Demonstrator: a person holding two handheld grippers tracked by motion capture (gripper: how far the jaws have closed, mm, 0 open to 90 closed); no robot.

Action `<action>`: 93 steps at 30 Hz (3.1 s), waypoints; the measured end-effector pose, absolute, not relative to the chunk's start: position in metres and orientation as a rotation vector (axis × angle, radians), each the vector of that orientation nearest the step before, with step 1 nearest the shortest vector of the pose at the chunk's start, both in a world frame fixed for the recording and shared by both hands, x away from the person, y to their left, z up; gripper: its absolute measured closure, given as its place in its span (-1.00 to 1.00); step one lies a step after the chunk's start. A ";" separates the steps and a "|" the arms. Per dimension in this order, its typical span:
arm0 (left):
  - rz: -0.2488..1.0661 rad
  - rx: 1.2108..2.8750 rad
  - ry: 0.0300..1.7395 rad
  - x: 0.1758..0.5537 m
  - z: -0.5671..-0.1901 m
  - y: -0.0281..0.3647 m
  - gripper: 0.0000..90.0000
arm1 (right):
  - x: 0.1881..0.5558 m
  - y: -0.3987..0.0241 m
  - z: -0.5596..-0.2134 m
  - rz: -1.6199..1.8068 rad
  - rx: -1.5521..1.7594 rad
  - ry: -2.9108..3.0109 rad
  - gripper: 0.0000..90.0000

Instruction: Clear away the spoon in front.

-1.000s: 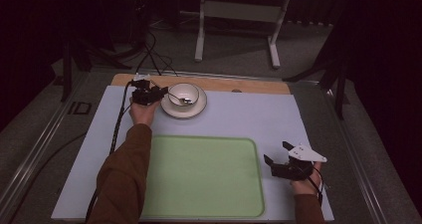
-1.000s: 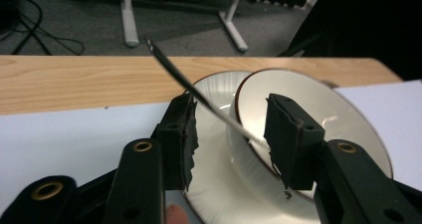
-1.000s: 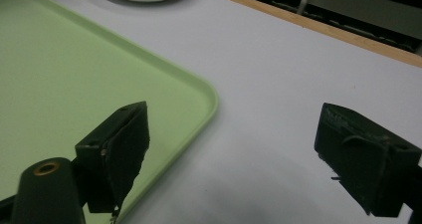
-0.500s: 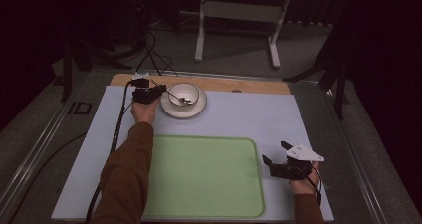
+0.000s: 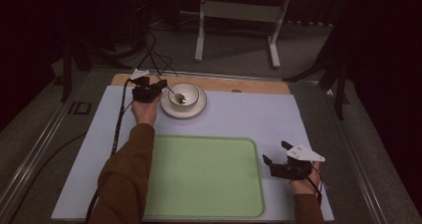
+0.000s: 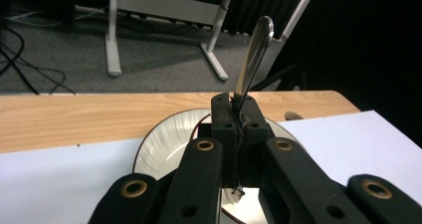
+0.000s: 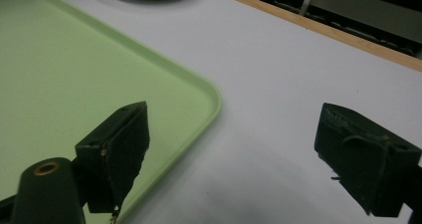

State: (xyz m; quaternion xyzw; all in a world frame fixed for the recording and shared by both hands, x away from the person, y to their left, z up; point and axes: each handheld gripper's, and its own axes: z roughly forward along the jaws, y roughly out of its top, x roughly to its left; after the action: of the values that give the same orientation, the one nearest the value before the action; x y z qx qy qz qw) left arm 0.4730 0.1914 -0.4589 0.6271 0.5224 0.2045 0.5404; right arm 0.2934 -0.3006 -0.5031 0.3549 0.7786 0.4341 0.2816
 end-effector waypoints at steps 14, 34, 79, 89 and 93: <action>0.530 1.499 1.165 0.453 -0.427 0.204 0.98 | 0.293 -0.301 -0.502 1.168 0.949 2.076 -0.69; 0.542 1.584 1.119 0.428 -0.402 0.225 0.98 | 0.292 -0.301 -0.502 1.169 0.946 2.071 -0.69; 0.370 1.795 1.030 0.378 -0.410 0.232 0.97 | 0.291 -0.300 -0.501 1.175 0.939 2.066 -0.69; 0.345 1.823 1.027 0.369 -0.412 0.229 0.97 | 0.291 -0.300 -0.501 1.176 0.937 2.065 -0.69; 0.331 1.835 1.031 0.365 -0.416 0.230 0.97 | 0.291 -0.300 -0.501 1.175 0.936 2.066 -0.69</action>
State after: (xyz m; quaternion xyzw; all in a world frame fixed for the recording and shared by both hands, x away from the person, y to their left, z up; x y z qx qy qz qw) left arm 0.3647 0.2303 -0.4158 0.7535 0.4234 0.1360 0.4843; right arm 0.2905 -0.2998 -0.5011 0.3507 0.7741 0.4404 0.2896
